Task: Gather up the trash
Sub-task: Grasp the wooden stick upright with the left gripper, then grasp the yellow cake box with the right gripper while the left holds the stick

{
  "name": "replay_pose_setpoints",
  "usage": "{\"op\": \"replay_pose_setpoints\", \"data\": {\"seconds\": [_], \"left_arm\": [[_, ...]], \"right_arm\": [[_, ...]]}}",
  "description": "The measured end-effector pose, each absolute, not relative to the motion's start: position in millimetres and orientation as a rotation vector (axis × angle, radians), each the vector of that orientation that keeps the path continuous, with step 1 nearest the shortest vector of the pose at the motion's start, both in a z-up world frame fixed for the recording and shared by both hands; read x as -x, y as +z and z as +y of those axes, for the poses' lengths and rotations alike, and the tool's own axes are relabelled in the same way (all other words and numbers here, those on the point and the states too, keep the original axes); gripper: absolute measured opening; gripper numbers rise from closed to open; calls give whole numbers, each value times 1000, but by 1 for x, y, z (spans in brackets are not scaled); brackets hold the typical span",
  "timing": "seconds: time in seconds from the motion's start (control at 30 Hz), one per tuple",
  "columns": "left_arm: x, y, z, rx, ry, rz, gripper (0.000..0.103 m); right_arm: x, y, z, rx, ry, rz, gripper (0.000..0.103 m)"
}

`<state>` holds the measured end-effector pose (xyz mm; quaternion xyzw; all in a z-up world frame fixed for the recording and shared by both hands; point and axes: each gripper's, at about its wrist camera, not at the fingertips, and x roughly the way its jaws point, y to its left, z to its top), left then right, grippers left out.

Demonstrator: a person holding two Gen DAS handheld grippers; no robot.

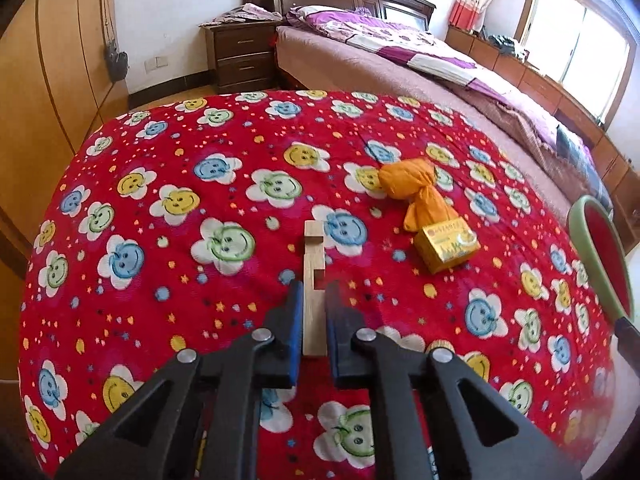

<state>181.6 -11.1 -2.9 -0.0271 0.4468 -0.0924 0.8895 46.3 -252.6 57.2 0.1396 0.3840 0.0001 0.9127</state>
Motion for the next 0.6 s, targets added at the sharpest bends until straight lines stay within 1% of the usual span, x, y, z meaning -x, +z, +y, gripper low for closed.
{"op": "replay_pose_setpoints", "data": {"seconds": [0.27, 0.6], "left_arm": [[-200, 4, 20, 124, -126, 884, 10], [-205, -7, 32, 163, -107, 872, 10]], "right_arm": [[-92, 55, -226, -262, 42, 808, 65], [-153, 28, -173, -179, 121, 877, 65]]}}
